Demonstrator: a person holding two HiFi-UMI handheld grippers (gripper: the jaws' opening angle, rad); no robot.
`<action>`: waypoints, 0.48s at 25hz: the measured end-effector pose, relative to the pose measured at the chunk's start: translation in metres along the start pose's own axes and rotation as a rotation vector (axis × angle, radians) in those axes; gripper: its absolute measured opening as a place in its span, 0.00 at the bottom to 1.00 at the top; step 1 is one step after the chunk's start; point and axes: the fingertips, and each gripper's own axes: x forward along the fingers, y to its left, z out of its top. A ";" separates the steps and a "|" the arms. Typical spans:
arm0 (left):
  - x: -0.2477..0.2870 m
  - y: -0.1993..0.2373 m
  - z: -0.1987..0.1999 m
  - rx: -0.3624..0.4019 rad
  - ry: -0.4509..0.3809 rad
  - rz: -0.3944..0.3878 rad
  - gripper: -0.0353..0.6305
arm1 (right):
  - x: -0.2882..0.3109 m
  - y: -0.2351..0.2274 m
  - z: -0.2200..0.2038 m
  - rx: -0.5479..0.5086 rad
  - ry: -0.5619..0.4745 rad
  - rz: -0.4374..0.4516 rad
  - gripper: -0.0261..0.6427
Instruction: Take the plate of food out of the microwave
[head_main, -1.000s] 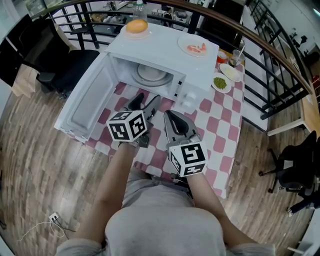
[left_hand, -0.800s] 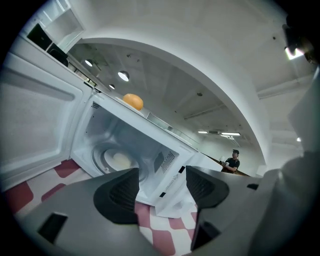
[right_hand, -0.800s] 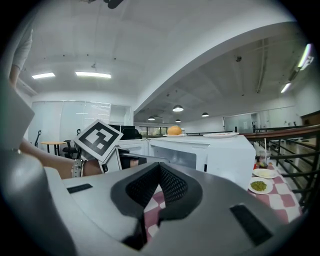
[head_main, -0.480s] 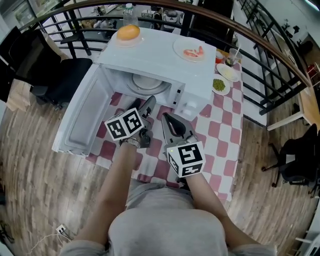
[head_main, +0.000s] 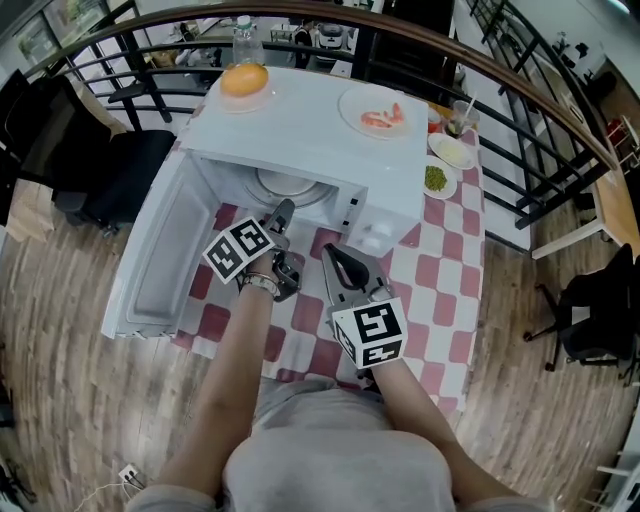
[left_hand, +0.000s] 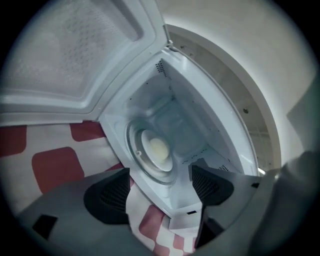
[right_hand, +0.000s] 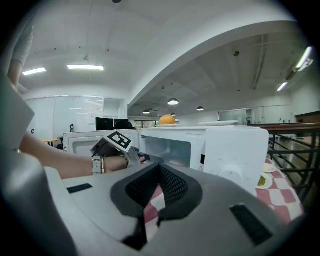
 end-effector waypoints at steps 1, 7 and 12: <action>0.003 0.006 0.000 -0.040 0.001 0.011 0.62 | 0.001 0.000 -0.002 0.003 0.005 0.000 0.07; 0.021 0.030 0.004 -0.176 0.000 0.063 0.64 | 0.011 0.002 -0.012 0.008 0.027 0.014 0.07; 0.036 0.043 0.002 -0.283 0.014 0.110 0.64 | 0.019 0.002 -0.016 0.014 0.042 0.025 0.07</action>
